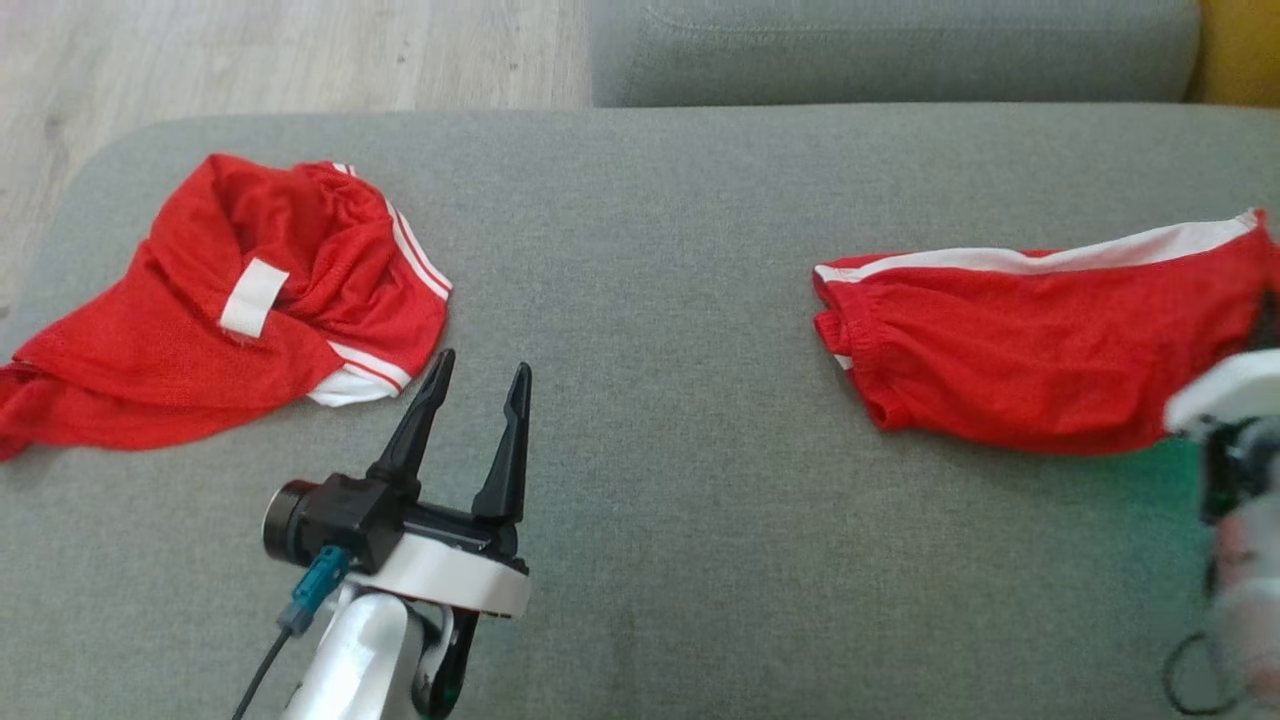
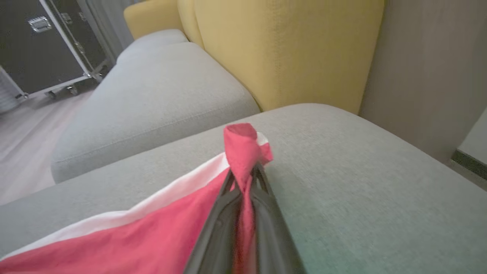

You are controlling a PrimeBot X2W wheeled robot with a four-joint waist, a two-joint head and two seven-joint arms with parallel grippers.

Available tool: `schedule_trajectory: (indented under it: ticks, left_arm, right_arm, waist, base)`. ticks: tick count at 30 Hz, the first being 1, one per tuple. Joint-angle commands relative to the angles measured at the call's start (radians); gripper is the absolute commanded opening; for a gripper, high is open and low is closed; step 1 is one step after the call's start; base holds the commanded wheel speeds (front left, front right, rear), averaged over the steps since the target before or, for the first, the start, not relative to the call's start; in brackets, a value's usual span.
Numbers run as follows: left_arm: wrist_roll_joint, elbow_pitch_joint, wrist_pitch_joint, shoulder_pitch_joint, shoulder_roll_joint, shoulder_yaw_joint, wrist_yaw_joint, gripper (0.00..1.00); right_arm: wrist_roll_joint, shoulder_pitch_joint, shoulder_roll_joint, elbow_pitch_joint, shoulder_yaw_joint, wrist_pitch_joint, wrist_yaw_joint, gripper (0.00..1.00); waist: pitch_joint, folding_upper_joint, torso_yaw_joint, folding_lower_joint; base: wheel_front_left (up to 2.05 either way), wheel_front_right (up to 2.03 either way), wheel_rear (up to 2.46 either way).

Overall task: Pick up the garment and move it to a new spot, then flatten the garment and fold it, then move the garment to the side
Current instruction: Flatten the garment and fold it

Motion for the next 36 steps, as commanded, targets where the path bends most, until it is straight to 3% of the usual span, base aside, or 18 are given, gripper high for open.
schedule_trajectory:
  ticks: [1, 6, 15, 16, 29, 36]
  left_arm:
    - [0.009, -0.028, -0.006, -0.013, 0.003, 0.035, -0.003, 1.00]
    - [0.010, -0.017, -0.006, -0.004, 0.003, 0.033, -0.003, 1.00]
    - [0.001, -0.014, -0.006, 0.006, 0.003, 0.028, 0.004, 1.00]
    - [-0.006, -0.014, -0.006, 0.006, 0.003, 0.027, 0.006, 1.00]
    - [-0.019, -0.008, -0.006, -0.009, 0.003, 0.004, 0.014, 1.00]
    - [-0.021, -0.003, -0.006, 0.002, 0.003, 0.007, 0.022, 1.00]
  right_arm:
    - [0.016, -0.027, 0.017, -0.039, 0.052, -0.014, -0.001, 0.00]
    - [0.105, -0.006, 0.075, -0.101, 0.212, -0.021, -0.001, 0.00]
    - [0.272, 0.057, 0.105, -0.182, 0.493, -0.024, -0.001, 0.00]
    - [0.306, 0.068, 0.106, -0.196, 0.562, -0.024, -0.001, 0.00]
    - [0.468, 0.078, 0.057, -0.192, 0.918, -0.019, -0.001, 0.00]
    - [0.547, 0.113, 0.019, -0.164, 1.120, 0.023, -0.001, 0.00]
  waist:
    - [-0.010, -0.0001, 0.001, 0.0000]
    - [-0.041, -0.0001, 0.005, 0.0000]
    - [-0.068, -0.0001, 0.030, 0.0000]
    - [-0.068, -0.0001, 0.038, 0.0000]
    - [-0.050, -0.0001, 0.090, 0.0000]
    - [-0.065, -0.0001, 0.085, 0.0000]
  base:
    - [0.00, 0.00, 0.00]
    - [0.00, 0.00, 0.00]
    - [0.00, 0.00, 0.00]
    - [0.00, 0.00, 0.00]
    - [0.00, 0.00, 0.00]
    - [0.00, 0.00, 0.00]
